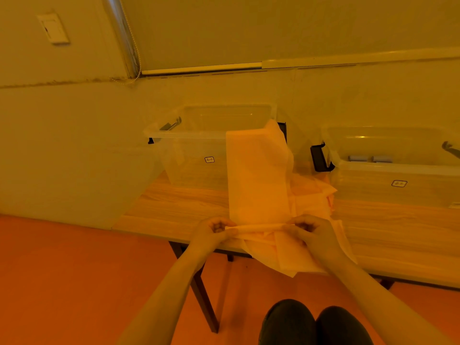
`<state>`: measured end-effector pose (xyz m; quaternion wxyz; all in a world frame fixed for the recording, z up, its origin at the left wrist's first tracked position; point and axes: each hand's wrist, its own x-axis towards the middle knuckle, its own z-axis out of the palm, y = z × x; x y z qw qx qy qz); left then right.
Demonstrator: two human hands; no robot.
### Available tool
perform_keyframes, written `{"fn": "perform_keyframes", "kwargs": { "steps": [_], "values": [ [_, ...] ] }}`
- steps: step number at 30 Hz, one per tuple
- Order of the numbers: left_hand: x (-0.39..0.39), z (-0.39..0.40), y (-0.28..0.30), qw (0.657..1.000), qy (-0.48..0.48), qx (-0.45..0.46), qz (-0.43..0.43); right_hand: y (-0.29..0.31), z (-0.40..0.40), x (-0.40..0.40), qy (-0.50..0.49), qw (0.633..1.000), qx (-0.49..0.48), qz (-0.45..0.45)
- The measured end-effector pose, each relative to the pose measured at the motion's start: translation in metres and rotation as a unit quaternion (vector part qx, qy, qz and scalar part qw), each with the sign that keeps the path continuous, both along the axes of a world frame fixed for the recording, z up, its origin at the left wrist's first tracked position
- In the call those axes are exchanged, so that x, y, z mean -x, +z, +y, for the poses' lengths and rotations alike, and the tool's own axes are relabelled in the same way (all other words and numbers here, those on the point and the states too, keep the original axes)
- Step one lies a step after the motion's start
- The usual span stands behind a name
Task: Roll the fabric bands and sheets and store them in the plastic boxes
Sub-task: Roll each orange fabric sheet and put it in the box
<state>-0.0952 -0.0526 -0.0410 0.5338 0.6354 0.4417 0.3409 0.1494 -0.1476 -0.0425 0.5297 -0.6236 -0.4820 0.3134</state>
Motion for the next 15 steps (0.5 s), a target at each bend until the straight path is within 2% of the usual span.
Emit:
{"fn": "perform_keyframes", "kwargs": {
  "steps": [15],
  "values": [
    [0.0002, 0.001, 0.0001, 0.999, -0.019, -0.029, 0.01, 0.0022, -0.0005, 0.0026, 0.013, 1.0, 0.007, 0.017]
  ]
}}
